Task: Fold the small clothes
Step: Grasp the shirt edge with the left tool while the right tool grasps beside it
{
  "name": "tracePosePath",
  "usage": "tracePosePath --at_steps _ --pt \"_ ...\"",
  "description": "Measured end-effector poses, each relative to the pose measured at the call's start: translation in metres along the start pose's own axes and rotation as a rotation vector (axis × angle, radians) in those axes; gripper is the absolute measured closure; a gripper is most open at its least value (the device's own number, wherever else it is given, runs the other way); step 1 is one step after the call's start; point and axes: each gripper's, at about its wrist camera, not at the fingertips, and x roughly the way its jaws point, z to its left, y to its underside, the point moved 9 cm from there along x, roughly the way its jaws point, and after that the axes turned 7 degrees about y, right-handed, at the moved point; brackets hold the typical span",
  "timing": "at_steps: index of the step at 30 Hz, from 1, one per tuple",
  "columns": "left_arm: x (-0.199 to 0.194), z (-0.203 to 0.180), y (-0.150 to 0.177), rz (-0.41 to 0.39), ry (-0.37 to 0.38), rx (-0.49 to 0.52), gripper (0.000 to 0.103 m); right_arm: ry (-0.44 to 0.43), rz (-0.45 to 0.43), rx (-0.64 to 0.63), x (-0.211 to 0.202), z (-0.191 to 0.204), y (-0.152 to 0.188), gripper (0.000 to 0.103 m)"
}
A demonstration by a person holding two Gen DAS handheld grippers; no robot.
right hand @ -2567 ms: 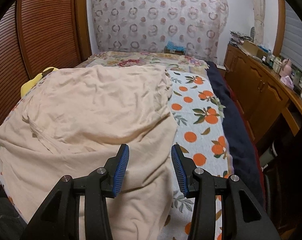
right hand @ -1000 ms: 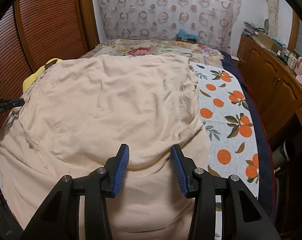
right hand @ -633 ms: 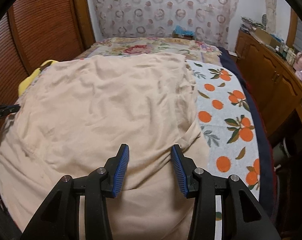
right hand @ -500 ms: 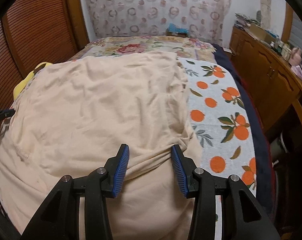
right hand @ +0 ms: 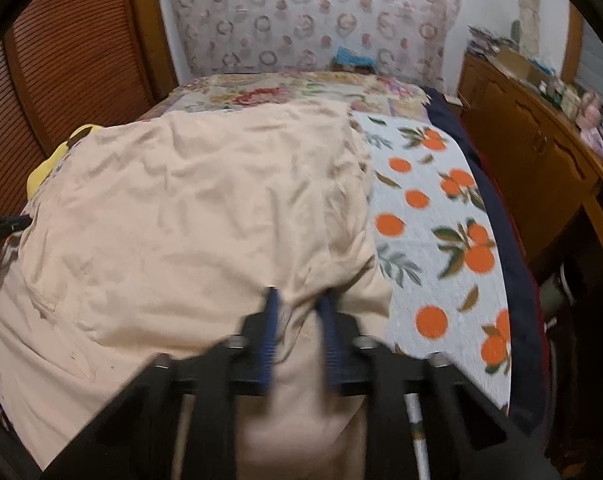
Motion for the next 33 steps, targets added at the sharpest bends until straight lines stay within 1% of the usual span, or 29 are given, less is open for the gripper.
tracePosePath --at_steps 2,5,8,10,13,17,19,24,26,28,30,33 --pt "-0.013 -0.005 -0.006 -0.049 0.016 0.013 0.099 0.004 -0.037 -0.013 -0.005 0.002 -0.003 0.100" --pt "-0.041 -0.011 -0.018 -0.130 0.039 0.011 0.099 0.018 -0.135 -0.018 -0.026 0.002 -0.011 0.100" --pt "-0.061 -0.014 -0.028 -0.178 0.048 0.014 0.099 0.026 -0.217 -0.002 -0.050 -0.001 -0.019 0.100" --pt "-0.070 -0.015 -0.032 -0.197 0.052 0.019 0.100 0.015 -0.241 0.009 -0.060 -0.005 -0.021 0.100" --pt "-0.072 -0.015 -0.032 -0.194 0.048 0.017 0.100 0.018 -0.243 0.007 -0.064 -0.008 -0.019 0.100" --pt "-0.078 -0.015 -0.032 -0.204 0.053 0.009 0.100 0.034 -0.208 0.008 -0.055 -0.010 -0.014 0.100" --pt "-0.080 -0.016 -0.033 -0.208 0.060 0.006 0.100 0.017 -0.187 0.026 -0.048 -0.011 -0.014 0.100" --pt "-0.076 -0.016 -0.036 -0.203 0.044 0.006 0.100 0.003 -0.159 0.040 -0.040 -0.010 -0.029 0.100" --pt "-0.072 -0.016 -0.037 -0.199 0.041 0.001 0.100 -0.002 -0.165 0.049 -0.041 -0.009 -0.037 0.100" --pt "-0.072 -0.016 -0.036 -0.204 0.039 0.000 0.100 -0.003 -0.190 0.053 -0.046 -0.009 -0.046 0.101" --pt "-0.077 -0.018 -0.037 -0.222 0.038 0.001 0.100 -0.018 -0.216 0.060 -0.054 -0.007 -0.051 0.101" --pt "-0.091 -0.021 -0.039 -0.257 0.043 0.006 0.100 -0.016 -0.264 0.036 -0.073 -0.002 -0.054 0.101"
